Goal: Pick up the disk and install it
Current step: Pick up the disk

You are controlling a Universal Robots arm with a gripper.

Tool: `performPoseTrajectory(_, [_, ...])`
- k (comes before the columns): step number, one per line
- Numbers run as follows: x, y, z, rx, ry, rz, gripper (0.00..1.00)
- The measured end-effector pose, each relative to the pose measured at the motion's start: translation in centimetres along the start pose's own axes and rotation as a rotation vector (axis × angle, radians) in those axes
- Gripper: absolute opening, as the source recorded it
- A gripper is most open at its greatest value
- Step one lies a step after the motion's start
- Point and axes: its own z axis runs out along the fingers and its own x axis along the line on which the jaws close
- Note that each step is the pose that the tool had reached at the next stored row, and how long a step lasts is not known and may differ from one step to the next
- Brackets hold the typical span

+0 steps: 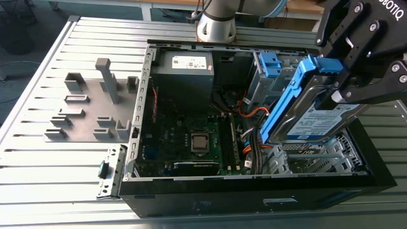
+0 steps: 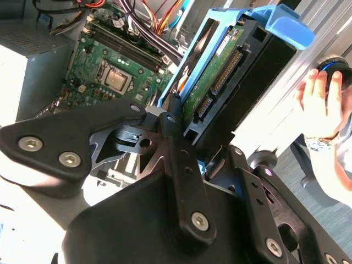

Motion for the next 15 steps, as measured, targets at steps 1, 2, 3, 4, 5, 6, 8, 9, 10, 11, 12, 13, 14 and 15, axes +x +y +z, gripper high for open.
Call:
performPoseTrajectory(1, [0.0,-0.1,0.0,0.0,0.0001,0.0,0.36])
performPoseTrajectory(2, [0.0,-0.21,0.0,0.0,0.0,0.0,0.36])
performPoseTrajectory(3, [0.0,-0.33,0.01,0.0,-0.0001,0.0,0.36])
performPoseTrajectory(4, [-0.01,-0.45,0.02,0.0,-0.0001,0.0,0.36])
performPoseTrajectory(5, [-0.01,-0.58,0.02,0.0,0.0,0.0,0.36])
performPoseTrajectory(6, [-0.01,-0.71,0.02,0.0,0.0,0.0,0.36])
performPoseTrajectory(8, [-0.01,-0.98,0.03,0.0,0.0,0.0,0.36])
performPoseTrajectory(9, [-0.02,-1.11,0.03,0.0,0.0,0.0,0.36])
performPoseTrajectory(10, [-0.02,-1.24,0.04,0.0,0.0001,0.0,0.36])
performPoseTrajectory(11, [-0.02,-1.37,0.04,0.0,0.0,0.0,0.36])
performPoseTrajectory(12, [-0.02,-1.5,0.05,0.0,0.0,0.0,0.36])
performPoseTrajectory(13, [-0.02,-1.64,0.05,0.0,0.0,0.0,0.36])
performPoseTrajectory(14, [-0.02,-1.78,0.06,0.0,0.0,0.0,0.36])
performPoseTrajectory(15, [-0.03,-1.94,0.07,0.0,0.0,0.0,0.36])
